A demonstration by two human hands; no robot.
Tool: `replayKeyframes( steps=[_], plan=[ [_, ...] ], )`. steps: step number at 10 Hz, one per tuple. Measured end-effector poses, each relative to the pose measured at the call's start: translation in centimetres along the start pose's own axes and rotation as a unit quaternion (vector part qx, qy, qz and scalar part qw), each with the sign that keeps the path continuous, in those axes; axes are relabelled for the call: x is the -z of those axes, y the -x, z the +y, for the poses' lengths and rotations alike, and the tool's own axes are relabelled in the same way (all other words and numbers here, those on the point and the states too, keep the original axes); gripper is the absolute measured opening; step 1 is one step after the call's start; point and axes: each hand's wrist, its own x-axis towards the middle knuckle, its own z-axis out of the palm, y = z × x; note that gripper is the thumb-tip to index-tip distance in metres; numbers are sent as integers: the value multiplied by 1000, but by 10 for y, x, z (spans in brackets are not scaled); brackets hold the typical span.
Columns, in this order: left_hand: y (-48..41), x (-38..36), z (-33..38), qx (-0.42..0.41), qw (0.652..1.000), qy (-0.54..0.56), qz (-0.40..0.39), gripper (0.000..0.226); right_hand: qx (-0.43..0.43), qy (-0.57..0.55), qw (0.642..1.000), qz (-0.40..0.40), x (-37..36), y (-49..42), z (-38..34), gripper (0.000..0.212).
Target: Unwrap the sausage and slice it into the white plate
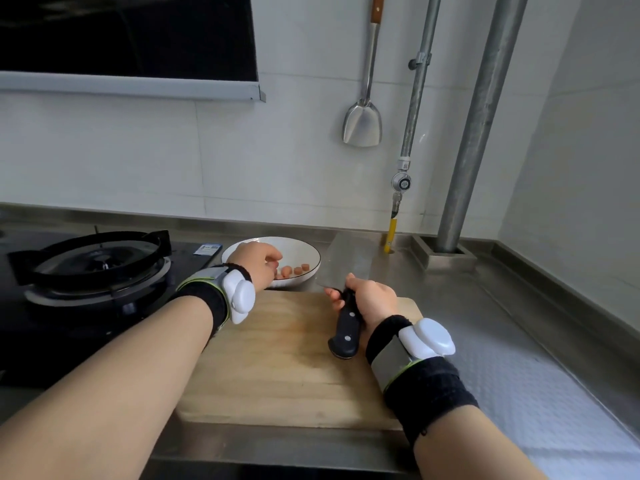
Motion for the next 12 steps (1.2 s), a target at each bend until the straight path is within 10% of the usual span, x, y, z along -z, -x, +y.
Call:
replayKeyframes(
  steps=[3,6,7,9,11,12],
  plan=[
    [67,0,-8,-13,998,26,55,30,40,110,993,25,3,29,-2,23],
    [100,1,1,70,926,370,33,24,33,308,950,32,19,70,-6,12],
    [112,-4,-1,89,957,270,57,21,26,362,931,37,18,81,-8,6],
    [124,-1,7,106,967,227,53,30,79,641,759,78,19,88,-13,39],
    [127,0,9,91,975,199,43,31,140,747,644,85,27,80,-3,28],
    [128,1,12,90,977,187,52,29,125,709,675,163,24,79,-3,44]
  ],
)
